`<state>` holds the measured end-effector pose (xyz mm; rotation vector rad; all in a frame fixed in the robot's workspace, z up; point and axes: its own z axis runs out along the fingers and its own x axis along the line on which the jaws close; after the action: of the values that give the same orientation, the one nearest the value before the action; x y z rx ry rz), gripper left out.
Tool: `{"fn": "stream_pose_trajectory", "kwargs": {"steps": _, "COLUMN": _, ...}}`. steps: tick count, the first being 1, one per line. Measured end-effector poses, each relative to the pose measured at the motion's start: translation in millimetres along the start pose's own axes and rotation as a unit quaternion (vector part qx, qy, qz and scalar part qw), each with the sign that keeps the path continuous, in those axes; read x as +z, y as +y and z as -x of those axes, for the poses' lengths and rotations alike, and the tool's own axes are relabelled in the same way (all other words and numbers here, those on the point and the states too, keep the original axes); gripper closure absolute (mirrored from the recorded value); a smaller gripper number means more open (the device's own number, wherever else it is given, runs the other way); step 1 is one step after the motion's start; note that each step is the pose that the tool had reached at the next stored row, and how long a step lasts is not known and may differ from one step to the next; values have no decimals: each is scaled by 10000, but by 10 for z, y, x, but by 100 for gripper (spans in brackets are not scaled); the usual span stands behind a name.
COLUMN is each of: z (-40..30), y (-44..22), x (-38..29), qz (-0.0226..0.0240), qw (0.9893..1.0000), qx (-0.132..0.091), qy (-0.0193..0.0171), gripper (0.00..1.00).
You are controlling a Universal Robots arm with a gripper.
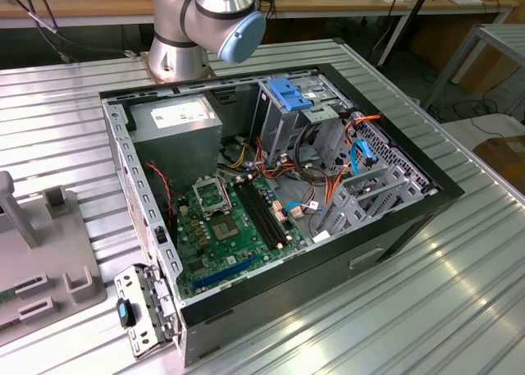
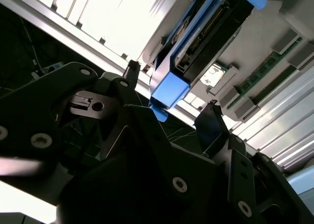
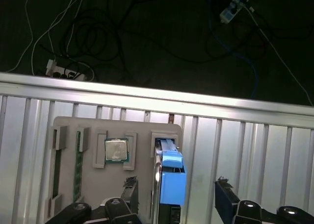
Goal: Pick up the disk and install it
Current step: 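Pick up the disk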
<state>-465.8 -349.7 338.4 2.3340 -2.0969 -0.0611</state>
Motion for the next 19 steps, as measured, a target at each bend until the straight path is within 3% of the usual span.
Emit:
{"fn": "stream_pose_trajectory", "kwargs": {"steps": 9, "z": -36, "y": -2, "x": 183, "qz": -10, "qw": 10000, "qx": -1, "qy": -11, "gripper": 28}}
{"fn": "stream_pose_trajectory", "kwargs": {"steps": 11, "z": -37, "y": -2, "x": 199, "qz": -14, "qw": 10000, "qx": -4, "qy": -42, "gripper": 28}}
{"fn": "stream_pose_trajectory", "kwargs": {"steps": 12, "z": -36, "y": -3, "x": 212, "qz": -27, "qw": 9999, "qx": -7, "qy": -97, "gripper": 28}}
{"fn": "stream_pose_trajectory", "kwargs": {"steps": 14, "z": -37, "y": -3, "x": 224, "qz": -36, "qw": 9999, "qx": -9, "qy": -136, "gripper": 28}}
{"fn": "stream_pose_trajectory", "kwargs": {"steps": 19, "z": -73, "y": -1, "x": 277, "qz": -41, "qw": 9999, "qx": -11, "qy": -148, "gripper": 28}}
